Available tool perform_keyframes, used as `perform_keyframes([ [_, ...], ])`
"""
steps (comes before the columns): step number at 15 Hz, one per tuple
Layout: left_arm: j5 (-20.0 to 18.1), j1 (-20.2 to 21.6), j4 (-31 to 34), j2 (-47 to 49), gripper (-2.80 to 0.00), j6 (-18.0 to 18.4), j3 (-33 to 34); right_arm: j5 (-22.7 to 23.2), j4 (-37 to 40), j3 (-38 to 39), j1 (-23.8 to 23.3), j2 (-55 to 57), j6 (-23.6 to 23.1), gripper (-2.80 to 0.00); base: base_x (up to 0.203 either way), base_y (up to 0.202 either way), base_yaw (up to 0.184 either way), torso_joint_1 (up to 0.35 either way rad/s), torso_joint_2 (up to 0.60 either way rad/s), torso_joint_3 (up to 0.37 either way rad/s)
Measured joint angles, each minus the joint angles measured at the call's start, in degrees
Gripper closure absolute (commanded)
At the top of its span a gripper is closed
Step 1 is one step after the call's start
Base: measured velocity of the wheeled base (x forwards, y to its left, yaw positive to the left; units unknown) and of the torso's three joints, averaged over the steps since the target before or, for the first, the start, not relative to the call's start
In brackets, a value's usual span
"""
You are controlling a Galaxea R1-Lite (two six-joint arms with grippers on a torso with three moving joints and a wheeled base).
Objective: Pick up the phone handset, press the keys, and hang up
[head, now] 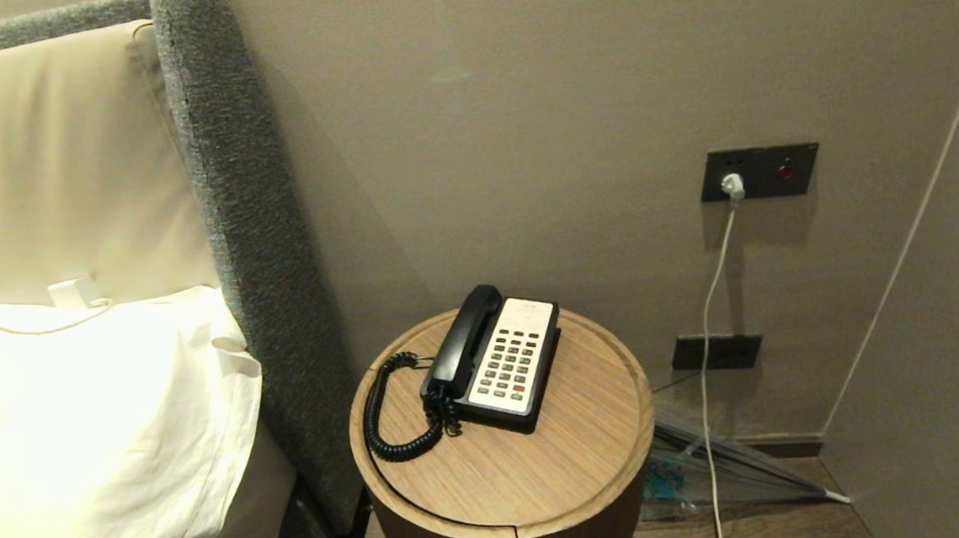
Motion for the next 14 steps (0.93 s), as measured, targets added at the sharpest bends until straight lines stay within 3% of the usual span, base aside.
perform_keyframes([
  [14, 0.0, 0.0, 0.0, 0.0, 0.00, 0.0, 0.0, 0.0, 0.0, 0.0, 0.0, 0.0, 0.0, 0.00, 0.000, 0.000, 0.000, 0.000, 0.00, 0.000],
])
